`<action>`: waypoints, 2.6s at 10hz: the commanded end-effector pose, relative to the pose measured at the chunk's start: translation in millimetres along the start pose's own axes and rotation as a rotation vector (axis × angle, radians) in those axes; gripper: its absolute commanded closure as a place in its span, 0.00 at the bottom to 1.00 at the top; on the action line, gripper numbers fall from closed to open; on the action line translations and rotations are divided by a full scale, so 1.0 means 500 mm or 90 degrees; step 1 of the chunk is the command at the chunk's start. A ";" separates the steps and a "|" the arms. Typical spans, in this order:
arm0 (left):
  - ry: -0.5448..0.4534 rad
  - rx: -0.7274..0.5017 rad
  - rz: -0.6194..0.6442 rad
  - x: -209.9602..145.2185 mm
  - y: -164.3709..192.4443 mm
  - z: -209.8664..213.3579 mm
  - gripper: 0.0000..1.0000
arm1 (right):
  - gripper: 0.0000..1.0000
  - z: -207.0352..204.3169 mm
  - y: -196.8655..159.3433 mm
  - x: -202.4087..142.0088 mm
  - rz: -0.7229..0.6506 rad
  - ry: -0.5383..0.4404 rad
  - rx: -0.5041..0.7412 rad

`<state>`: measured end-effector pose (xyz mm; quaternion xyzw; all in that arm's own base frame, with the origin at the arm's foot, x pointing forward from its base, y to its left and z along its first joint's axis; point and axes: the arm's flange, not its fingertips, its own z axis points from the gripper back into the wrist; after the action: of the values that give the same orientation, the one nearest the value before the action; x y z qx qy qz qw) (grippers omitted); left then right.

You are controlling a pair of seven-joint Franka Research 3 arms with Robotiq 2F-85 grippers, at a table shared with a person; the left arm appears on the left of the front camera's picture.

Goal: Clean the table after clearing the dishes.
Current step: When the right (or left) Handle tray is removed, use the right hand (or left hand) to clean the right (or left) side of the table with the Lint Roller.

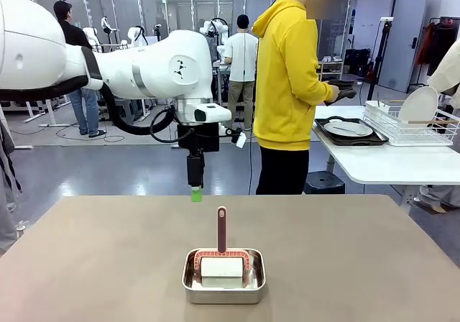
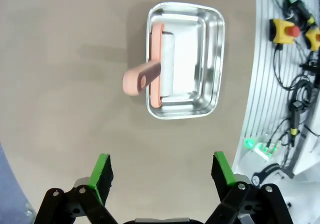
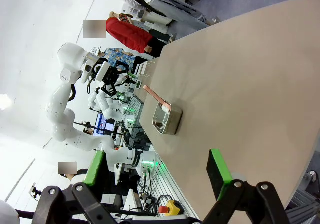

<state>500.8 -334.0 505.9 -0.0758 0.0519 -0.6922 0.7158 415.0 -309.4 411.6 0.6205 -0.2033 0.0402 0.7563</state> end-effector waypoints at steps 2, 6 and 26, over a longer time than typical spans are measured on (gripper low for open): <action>-0.010 0.012 -0.010 0.026 0.013 -0.019 0.00 | 0.00 -0.001 0.008 -0.005 0.005 -0.001 0.005; -0.002 0.031 -0.017 0.052 0.029 -0.049 0.00 | 0.00 -0.001 0.008 -0.005 0.005 -0.001 0.005; 0.019 -0.045 -0.055 0.101 0.074 -0.184 0.10 | 0.00 -0.001 0.008 -0.005 0.005 -0.001 0.005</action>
<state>519.4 -386.0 407.4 -0.1042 0.0716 -0.7168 0.6858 414.9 -309.4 411.6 0.6205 -0.2033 0.0402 0.7563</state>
